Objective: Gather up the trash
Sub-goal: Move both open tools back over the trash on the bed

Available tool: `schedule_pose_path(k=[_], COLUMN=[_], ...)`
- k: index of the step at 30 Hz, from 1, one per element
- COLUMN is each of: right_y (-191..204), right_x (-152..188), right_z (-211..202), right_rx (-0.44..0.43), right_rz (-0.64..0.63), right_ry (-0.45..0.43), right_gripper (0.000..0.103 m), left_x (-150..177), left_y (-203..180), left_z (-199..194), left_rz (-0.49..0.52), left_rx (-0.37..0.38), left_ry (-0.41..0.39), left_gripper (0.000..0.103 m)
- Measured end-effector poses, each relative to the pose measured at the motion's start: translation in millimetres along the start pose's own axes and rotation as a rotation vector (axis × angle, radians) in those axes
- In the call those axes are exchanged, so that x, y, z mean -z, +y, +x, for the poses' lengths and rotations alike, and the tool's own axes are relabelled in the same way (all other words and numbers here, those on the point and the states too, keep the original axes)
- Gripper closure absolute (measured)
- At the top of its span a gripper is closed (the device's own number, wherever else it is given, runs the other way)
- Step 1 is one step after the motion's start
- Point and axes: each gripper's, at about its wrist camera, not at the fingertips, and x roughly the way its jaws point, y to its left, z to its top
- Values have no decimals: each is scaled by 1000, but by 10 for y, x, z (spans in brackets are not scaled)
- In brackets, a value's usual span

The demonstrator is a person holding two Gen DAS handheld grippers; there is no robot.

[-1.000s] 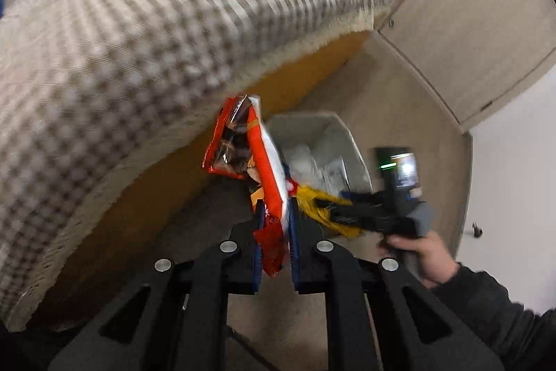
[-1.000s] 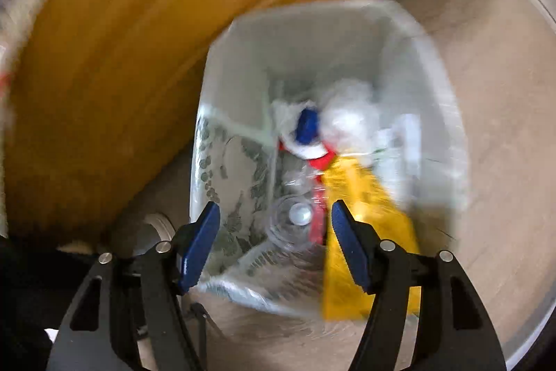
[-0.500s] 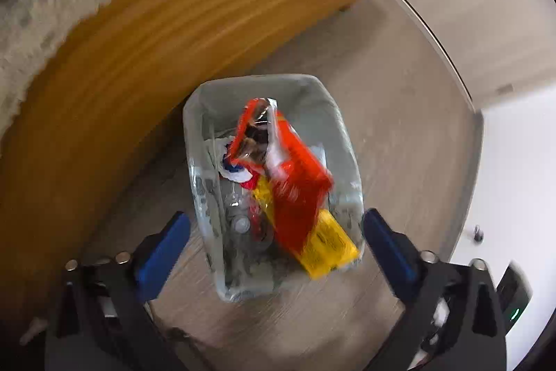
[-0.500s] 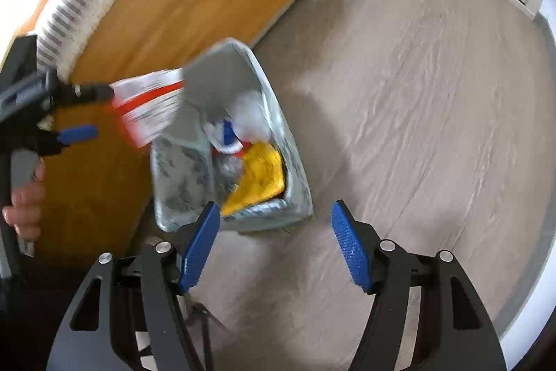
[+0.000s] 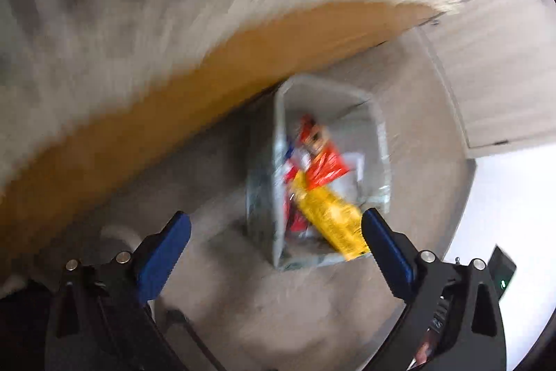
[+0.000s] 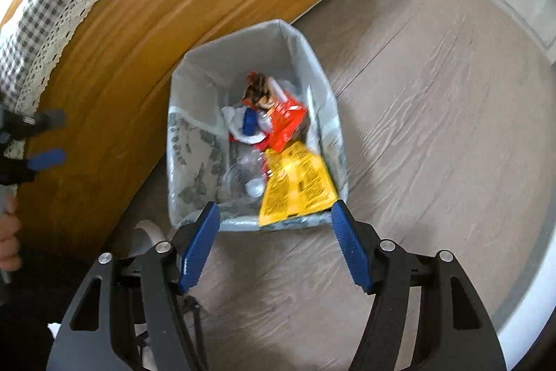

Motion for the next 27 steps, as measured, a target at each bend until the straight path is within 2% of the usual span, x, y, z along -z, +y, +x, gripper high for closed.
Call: schedule_pose_path(k=[5, 8, 9, 12, 17, 20, 23, 26, 27], right_y=[70, 207, 262, 535, 1097, 1586, 2105, 2617, 2759], right_x=[-210, -319, -343, -421, -555, -631, -677, -693, -698], right_z=[-280, -510, -578, -839, -1149, -1301, -1460, -1546, -1564], right_rx=[81, 128, 139, 152, 125, 118, 104, 95, 94], right_rz=[-40, -76, -81, -98, -147, -211, -291, -375, -400], right_ry=[-16, -61, -77, -132, -206, -238, -273, -291, -294], right_gripper=[39, 35, 33, 33, 33, 33, 33, 33, 33], left_x=[83, 177, 258, 432, 705, 760, 770, 674, 645], left_y=[-79, -70, -11, 190, 752, 1283, 2062, 3139, 3389], left_z=[-586, -1143, -1450, -2040, -2995, -3547, -4008, -4497, -4588], left_rz=[67, 76, 85, 85, 66, -17, -146, -343, -383], left_rx=[-46, -73, -65, -60, -148, -188, -251, -348, -363], left_ry=[-139, -273, -344, -467, -649, -744, -799, -772, -757], left_gripper=[7, 7, 7, 7, 7, 7, 7, 7, 7])
